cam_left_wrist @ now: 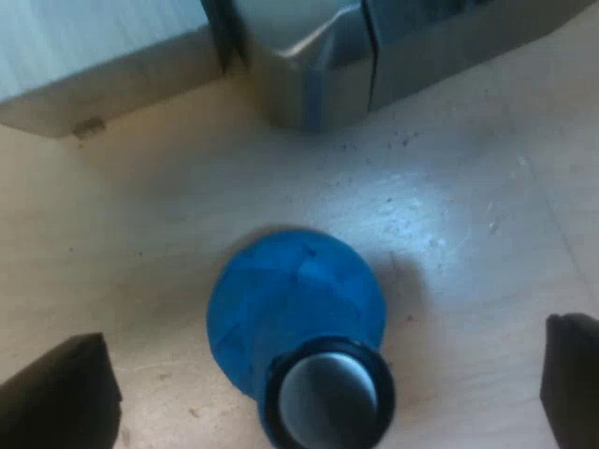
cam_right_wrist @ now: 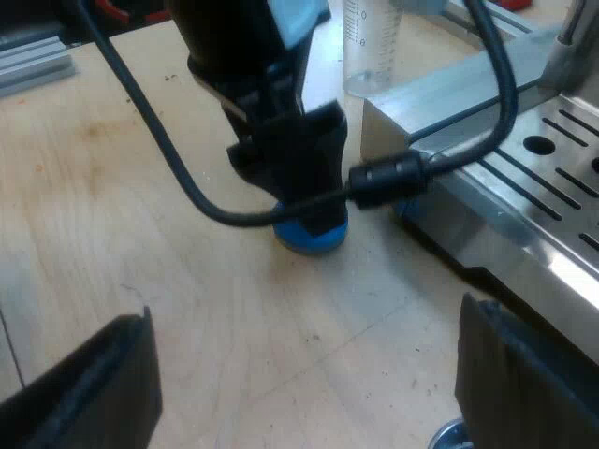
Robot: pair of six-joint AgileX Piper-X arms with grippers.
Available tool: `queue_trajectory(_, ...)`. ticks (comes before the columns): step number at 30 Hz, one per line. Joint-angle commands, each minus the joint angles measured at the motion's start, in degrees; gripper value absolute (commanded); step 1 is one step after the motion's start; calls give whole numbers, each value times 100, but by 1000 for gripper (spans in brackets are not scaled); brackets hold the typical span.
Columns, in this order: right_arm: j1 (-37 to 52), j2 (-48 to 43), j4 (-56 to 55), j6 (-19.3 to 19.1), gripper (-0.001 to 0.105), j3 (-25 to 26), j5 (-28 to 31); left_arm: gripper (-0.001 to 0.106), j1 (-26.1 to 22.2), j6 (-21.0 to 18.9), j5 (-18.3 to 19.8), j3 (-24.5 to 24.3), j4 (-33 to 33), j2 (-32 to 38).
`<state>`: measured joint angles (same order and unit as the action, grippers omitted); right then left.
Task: Grind coffee beans and then tamp
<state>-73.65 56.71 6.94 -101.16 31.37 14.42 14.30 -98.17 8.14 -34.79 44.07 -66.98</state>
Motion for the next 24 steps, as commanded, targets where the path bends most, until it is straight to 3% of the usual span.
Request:
queue_trajectory(1,-4,-7,66,-61,67,24,-41,83,20,28,-71,-42,-85,-272)
queue_trajectory(9,-4,-7,66,-61,67,24,-41,78,20,28,-71,-42,-190,-627)
queue_trajectory(12,-4,-7,66,-61,67,24,-41,61,20,28,-60,-76,-207,-627)
queue_trajectory(13,-4,-7,66,-61,67,24,-41,46,20,58,-60,-110,-223,-627)
queue_trajectory(14,-4,-7,66,-61,67,24,-41,40,20,82,-60,-124,-220,-627)
queue_trajectory(18,-4,-7,66,-61,67,24,-41,0,20,133,-60,-227,-185,-627)
queue_trajectory(24,-4,-7,66,-61,67,24,-5,0,20,291,-60,-388,147,-473)
